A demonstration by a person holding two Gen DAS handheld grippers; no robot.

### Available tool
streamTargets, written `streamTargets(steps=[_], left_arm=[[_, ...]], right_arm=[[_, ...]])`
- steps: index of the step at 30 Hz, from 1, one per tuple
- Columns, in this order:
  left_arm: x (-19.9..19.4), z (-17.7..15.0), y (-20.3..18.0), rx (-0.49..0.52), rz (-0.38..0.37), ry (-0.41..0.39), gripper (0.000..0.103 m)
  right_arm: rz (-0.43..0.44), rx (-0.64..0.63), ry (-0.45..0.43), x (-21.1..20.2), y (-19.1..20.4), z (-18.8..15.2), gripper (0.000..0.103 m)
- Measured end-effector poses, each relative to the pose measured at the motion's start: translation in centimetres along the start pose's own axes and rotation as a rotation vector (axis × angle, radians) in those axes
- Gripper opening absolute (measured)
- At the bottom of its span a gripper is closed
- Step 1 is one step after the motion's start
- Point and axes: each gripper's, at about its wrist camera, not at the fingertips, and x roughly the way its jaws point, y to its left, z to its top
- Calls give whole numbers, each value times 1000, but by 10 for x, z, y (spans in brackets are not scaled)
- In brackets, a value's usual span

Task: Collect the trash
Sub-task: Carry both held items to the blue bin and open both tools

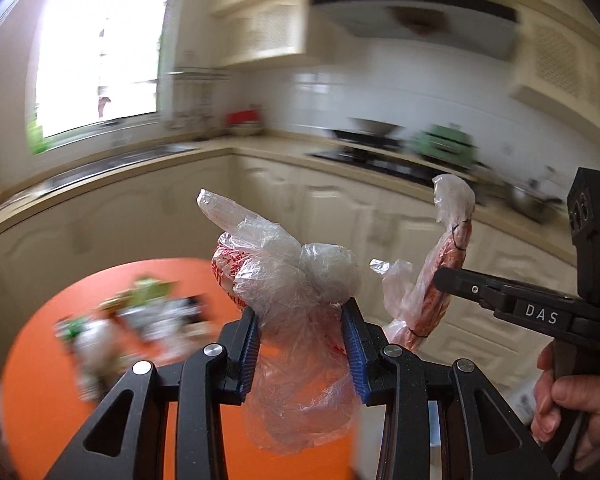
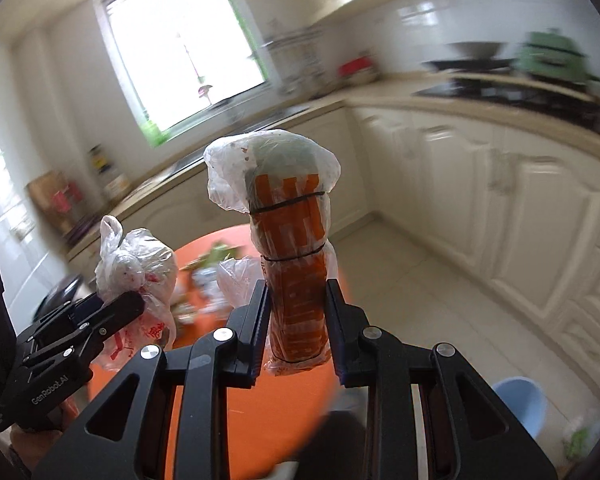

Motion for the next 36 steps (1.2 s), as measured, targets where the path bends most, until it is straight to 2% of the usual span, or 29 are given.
streamTargets(steps=[4,7,10,13,20,23,24,25,26,27,28,29,32,34,36], left_arm=[[34,-6,-73,56,-161,53,34],[63,-24,-138,98,-271,102,34],[96,-45,-184,118,-354,172,35],[140,-75,-224,130,-422,276,35],[256,-135,-269,103,-518,518,35],[304,-161,-280,92,-551,611,36],[328,-163,-269,96,-558,638,36],[337,-169,-277,107,-557,660,38],[348,-178,-282,119,-542,680,41],[375,-173,-279,122,-533,700,44],[383,-177,-282,122,-521,716,52],[402,-171,-288,123,-513,718,64],[414,-166,-296,140,-483,675,87],[407,-165,-301,157,-471,659,91],[375,-164,-299,180,-452,645,91]], right_arm=[[-159,70,-21,-38,-76,-5,27],[-276,131,10,-52,-137,-21,27],[-353,195,61,-50,-190,-40,27],[-402,253,120,-36,-237,-63,27],[-449,392,250,12,-327,-118,27],[-452,456,320,42,-362,-143,30],[-451,471,324,47,-372,-152,30],[-459,495,337,55,-383,-162,32],[-465,514,353,60,-390,-169,39],[-465,537,354,63,-396,-176,52],[-461,560,346,62,-400,-182,56],[-467,572,342,61,-400,-187,62],[-497,586,324,54,-401,-195,81],[-511,596,314,49,-401,-195,90],[-530,601,292,40,-397,-194,103]])
